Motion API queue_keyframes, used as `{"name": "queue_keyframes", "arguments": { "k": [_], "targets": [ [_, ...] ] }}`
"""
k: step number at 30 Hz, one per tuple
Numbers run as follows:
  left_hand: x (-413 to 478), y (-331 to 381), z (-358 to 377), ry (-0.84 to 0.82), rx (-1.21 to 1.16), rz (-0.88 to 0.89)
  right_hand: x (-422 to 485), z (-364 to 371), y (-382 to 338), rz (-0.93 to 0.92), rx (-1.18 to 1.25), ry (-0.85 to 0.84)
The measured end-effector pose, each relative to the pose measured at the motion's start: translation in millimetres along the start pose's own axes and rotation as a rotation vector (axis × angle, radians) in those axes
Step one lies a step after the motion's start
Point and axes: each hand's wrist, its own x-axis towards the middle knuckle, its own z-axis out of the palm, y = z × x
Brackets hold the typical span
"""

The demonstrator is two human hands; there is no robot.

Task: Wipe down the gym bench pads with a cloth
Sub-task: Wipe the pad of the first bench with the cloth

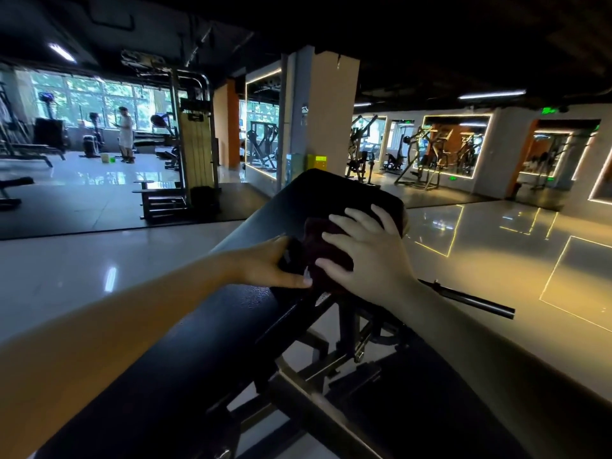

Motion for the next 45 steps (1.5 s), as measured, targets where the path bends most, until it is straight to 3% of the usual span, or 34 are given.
{"name": "queue_keyframes", "arguments": {
  "k": [5, 10, 19, 26, 30, 38, 45],
  "targets": [
    [10.2, 1.2, -11.8, -0.065, -0.069, 0.027, -19.1, 13.3, 11.4, -0.063, 0.025, 0.139],
    [24.8, 7.4, -24.3, -0.146, 0.119, -0.019, -28.1, 31.1, 11.7, -0.044, 0.085, 0.299],
    [34.0, 16.7, -28.0, -0.188, 0.306, -0.060, -29.3, 56.3, -23.1, 0.328, 0.404, 0.529],
    [33.9, 15.2, -27.0, -0.210, 0.279, -0.022, -12.0, 56.4, -11.3, 0.483, 0.649, 0.702],
    [35.1, 13.8, -24.3, -0.220, 0.258, -0.004, 2.9, 43.6, -5.0, 0.682, 0.817, 0.809],
    [37.7, -3.2, -13.2, -0.191, 0.154, 0.075, -13.7, 56.9, -41.0, 0.765, 0.801, 0.702],
    [33.4, -13.6, -5.1, -0.198, 0.097, 0.127, -43.8, 74.0, -113.9, 0.702, 0.891, 0.637]
  ]
}}
